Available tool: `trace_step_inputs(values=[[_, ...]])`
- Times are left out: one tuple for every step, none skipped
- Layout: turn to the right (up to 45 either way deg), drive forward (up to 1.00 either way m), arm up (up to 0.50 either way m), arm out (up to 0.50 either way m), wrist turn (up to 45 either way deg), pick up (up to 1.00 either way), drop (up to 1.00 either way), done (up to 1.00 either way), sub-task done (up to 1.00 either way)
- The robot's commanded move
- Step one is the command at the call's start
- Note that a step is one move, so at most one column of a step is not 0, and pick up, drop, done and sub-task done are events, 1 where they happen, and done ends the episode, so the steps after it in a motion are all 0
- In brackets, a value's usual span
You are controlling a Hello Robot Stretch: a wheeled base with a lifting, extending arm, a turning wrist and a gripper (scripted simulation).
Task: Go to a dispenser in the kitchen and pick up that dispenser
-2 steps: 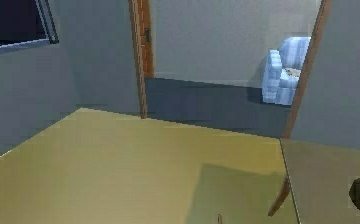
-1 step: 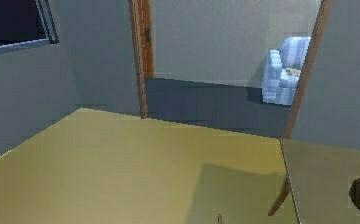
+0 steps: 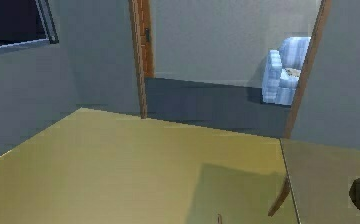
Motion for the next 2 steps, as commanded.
trace_step_inputs(values=[[0.0, 0.0, 0.1, 0.0, 0.0, 0.0, 0.0, 0.0, 0.0], [0.0, 0.0, 0.0, 0.0, 0.0, 0.0, 0.0, 1.0, 0.0]])
